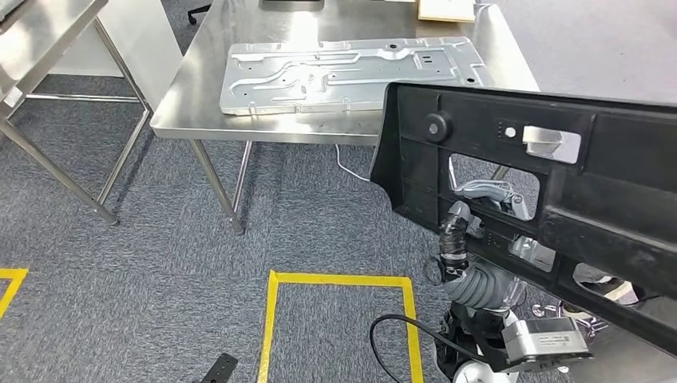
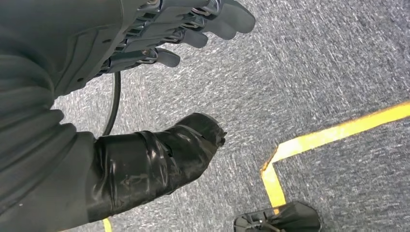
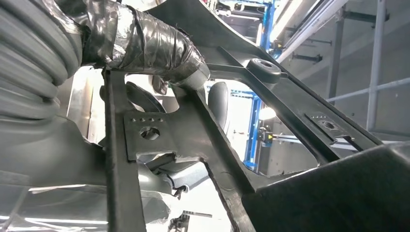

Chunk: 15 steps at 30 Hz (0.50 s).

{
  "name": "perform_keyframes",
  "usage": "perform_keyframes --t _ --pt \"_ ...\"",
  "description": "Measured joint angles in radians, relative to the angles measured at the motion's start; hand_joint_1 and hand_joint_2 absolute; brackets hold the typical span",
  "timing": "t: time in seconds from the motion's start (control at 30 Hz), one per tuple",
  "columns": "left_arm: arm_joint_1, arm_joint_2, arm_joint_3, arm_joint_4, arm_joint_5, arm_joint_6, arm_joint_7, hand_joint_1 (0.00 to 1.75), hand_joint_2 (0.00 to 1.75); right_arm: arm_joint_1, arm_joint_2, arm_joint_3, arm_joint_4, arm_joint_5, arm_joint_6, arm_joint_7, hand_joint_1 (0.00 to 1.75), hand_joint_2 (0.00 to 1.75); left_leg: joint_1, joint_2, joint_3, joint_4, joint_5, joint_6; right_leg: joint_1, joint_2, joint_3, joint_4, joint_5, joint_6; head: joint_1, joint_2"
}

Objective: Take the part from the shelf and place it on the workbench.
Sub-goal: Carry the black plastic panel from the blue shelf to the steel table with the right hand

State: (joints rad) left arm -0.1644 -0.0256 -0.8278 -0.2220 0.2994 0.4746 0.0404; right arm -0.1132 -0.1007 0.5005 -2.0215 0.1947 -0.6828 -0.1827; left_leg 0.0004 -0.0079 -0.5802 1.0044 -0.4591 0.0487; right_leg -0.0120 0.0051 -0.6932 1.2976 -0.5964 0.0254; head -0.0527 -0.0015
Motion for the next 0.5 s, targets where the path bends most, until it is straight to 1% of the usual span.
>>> perform_keyframes --t 0.03,0.07,0.1,0.13,0.17,0.2,0.27,0.3,0.33,0.37,0.4,0.43,0.47,0.5 --pt "0.002 0.0 0.0 0.0 0.0 0.0 0.0 0.0 1.75 0.0 0.0 0.0 0.0 0.0 0.0 0.0 1.75 1.75 0.0 -0.001 0.01 0.001 -0.008 0.0 0.0 0.0 -0.004 -0.022 0.035 -0.001 0.0 0.0" --pt "0.003 0.0 0.0 0.0 0.001 0.0 0.0 0.0 1.75 0.0 0.0 0.0 0.001 0.0 0.0 0.0 1.75 1.75 0.0 -0.001 0.022 0.001 -0.016 -0.002 0.0 0.0 0.011 -0.079 0.083 -0.003 0.0 0.0" --pt "0.004 0.0 0.0 0.0 0.001 0.0 0.0 0.0 1.75 0.0 0.0 0.0 0.001 -0.001 -0.001 -0.001 1.75 1.75 -0.001 -0.002 0.032 0.002 -0.025 -0.004 0.0 0.0 0.034 -0.145 0.127 -0.006 0.0 0.0" --pt "0.004 0.0 0.0 0.0 0.001 0.0 -0.001 0.0 1.75 0.0 0.0 0.0 0.0 -0.001 -0.001 -0.001 1.75 1.75 -0.002 -0.003 0.04 0.004 -0.035 -0.008 0.002 0.0 0.058 -0.205 0.154 -0.009 0.0 0.0" --pt "0.003 0.0 0.0 0.0 0.001 0.0 -0.002 0.0 1.75 0.001 0.0 0.0 0.0 -0.001 -0.001 -0.002 1.75 1.75 -0.004 -0.004 0.044 0.005 -0.042 -0.013 0.003 0.0 0.074 -0.244 0.167 -0.012 0.0 0.0" --pt "0.004 0.0 0.0 0.0 0.002 0.0 -0.003 0.0 1.75 0.003 0.0 0.0 0.0 -0.001 -0.001 -0.002 1.75 1.75 -0.004 -0.005 0.046 0.006 -0.047 -0.019 0.005 0.001 0.081 -0.259 0.165 -0.016 -0.001 0.0" --pt "0.004 0.001 0.0 0.0 0.003 0.0 -0.004 0.0 1.75 0.007 0.0 0.0 0.0 -0.001 -0.001 -0.003 1.75 1.75 -0.004 -0.005 0.05 0.003 -0.053 -0.03 0.006 0.004 0.086 -0.265 0.158 -0.024 -0.001 0.0" --pt "0.005 0.001 0.0 0.0 0.003 0.0 -0.004 0.0 1.75 0.008 0.0 0.0 -0.001 -0.001 -0.001 -0.003 1.75 1.75 -0.003 -0.003 0.05 0.01 -0.059 -0.036 0.005 0.005 0.091 -0.269 0.156 -0.029 -0.002 0.0" --pt "0.006 0.001 0.0 0.0 0.003 0.0 -0.005 0.0 1.75 0.008 0.0 0.0 -0.001 -0.001 -0.001 -0.004 1.75 1.75 -0.002 -0.002 0.041 0.032 -0.07 -0.042 0.003 0.004 0.097 -0.273 0.154 -0.035 -0.003 0.0" --pt "0.006 0.001 0.0 0.0 0.003 0.0 -0.006 0.0 1.75 0.009 0.0 0.0 -0.002 -0.001 -0.001 -0.004 1.75 1.75 0.0 -0.001 0.02 0.076 -0.089 -0.047 0.001 0.003 0.104 -0.277 0.152 -0.04 -0.004 0.0" --pt "0.006 0.001 0.0 0.0 0.003 0.0 -0.006 0.0 1.75 0.009 0.0 0.0 -0.002 -0.001 -0.001 -0.005 1.75 1.75 0.002 0.0 -0.015 0.141 -0.113 -0.051 0.002 0.001 0.108 -0.278 0.147 -0.045 -0.005 0.0" --pt "0.007 0.001 0.0 0.0 0.003 0.0 -0.007 0.0 1.75 0.011 0.0 0.0 -0.002 -0.001 -0.001 -0.005 1.75 1.75 0.003 0.0 -0.06 0.212 -0.134 -0.055 0.002 0.0 0.112 -0.278 0.143 -0.048 -0.005 0.0" --pt "0.009 0.001 0.0 0.0 0.004 0.0 -0.007 0.0 1.75 0.012 0.0 0.0 -0.002 -0.001 -0.001 -0.005 1.75 1.75 0.005 0.0 -0.1 0.269 -0.145 -0.057 0.003 0.0 0.117 -0.278 0.138 -0.049 -0.005 0.0" --pt "0.012 0.001 0.0 0.0 0.004 0.0 -0.008 0.0 1.75 0.014 0.0 0.0 -0.002 -0.001 -0.001 -0.006 1.75 1.75 0.005 0.0 -0.127 0.297 -0.138 -0.058 0.003 0.001 0.122 -0.278 0.133 -0.05 -0.005 0.0"
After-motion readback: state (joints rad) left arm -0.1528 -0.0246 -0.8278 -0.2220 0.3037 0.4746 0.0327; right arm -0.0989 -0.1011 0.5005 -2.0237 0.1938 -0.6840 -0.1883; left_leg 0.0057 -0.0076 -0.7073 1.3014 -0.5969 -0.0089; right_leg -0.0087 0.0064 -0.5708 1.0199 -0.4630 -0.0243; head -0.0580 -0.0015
